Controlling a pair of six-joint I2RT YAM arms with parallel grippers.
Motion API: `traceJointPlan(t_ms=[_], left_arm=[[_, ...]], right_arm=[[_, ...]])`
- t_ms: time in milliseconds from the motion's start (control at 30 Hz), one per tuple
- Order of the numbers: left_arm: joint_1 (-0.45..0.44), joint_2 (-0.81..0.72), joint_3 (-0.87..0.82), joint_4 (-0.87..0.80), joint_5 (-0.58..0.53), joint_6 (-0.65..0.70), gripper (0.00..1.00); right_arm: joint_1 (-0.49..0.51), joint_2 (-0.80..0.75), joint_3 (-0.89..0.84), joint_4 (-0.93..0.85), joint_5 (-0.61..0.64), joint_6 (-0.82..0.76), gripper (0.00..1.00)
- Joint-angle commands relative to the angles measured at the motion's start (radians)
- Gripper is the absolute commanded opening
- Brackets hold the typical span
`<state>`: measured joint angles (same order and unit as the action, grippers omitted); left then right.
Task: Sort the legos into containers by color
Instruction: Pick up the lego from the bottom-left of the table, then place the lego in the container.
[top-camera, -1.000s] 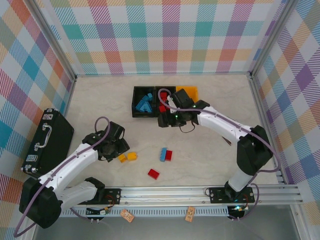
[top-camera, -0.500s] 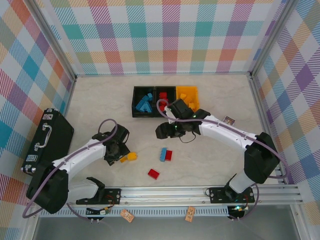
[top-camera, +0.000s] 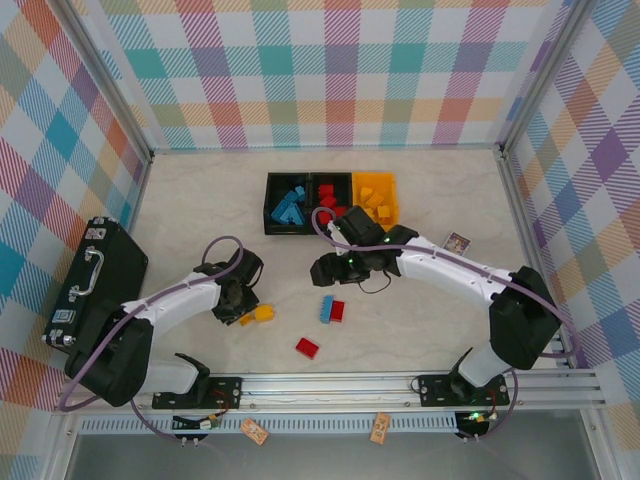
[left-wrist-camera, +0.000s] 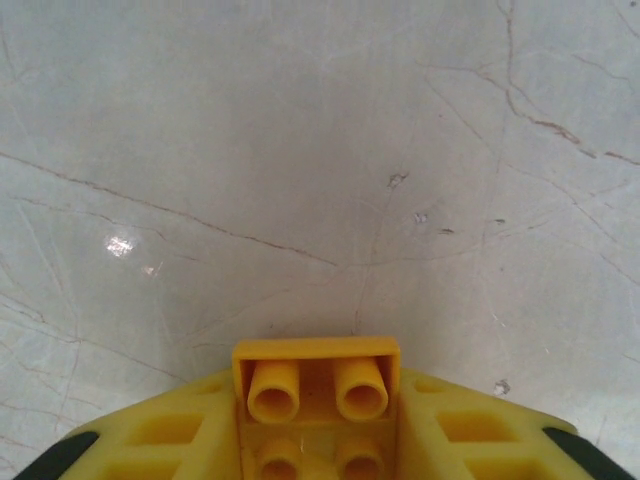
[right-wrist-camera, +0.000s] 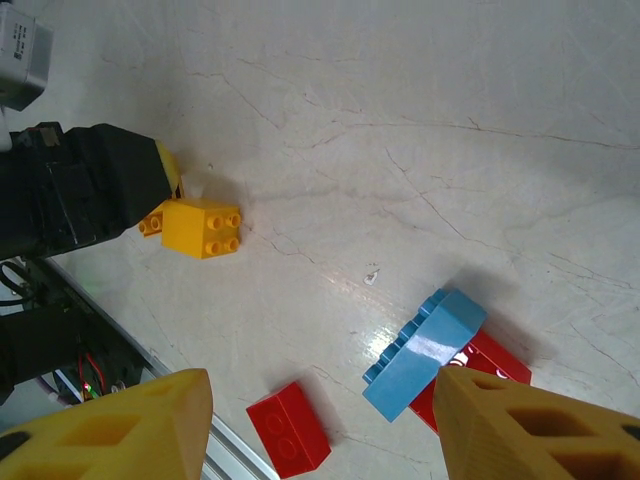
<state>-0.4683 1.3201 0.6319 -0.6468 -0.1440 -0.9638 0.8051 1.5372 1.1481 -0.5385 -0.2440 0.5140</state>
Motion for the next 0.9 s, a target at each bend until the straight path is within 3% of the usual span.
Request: traceJointPlan(t_ms=[0, 367, 867], left_arm=[[0.013, 0.0, 0.005, -0.011, -0.024, 0.016, 0.29], [0.009, 0.012, 0.267, -0.103, -0.062, 0.201, 0.22], [-0.188, 0.469, 0.825, -0.045, 0.059, 0.313, 0.21]], right_arm=[[0.006, -0.04, -0.016, 0.018, 0.01, 0.016, 0.6], [-0.03, -0.144, -0.115, 0.061, 0.061, 0.083, 0.6], [-0.232, -0.432, -0.326, -0.054, 0.196, 0.167, 0.61]])
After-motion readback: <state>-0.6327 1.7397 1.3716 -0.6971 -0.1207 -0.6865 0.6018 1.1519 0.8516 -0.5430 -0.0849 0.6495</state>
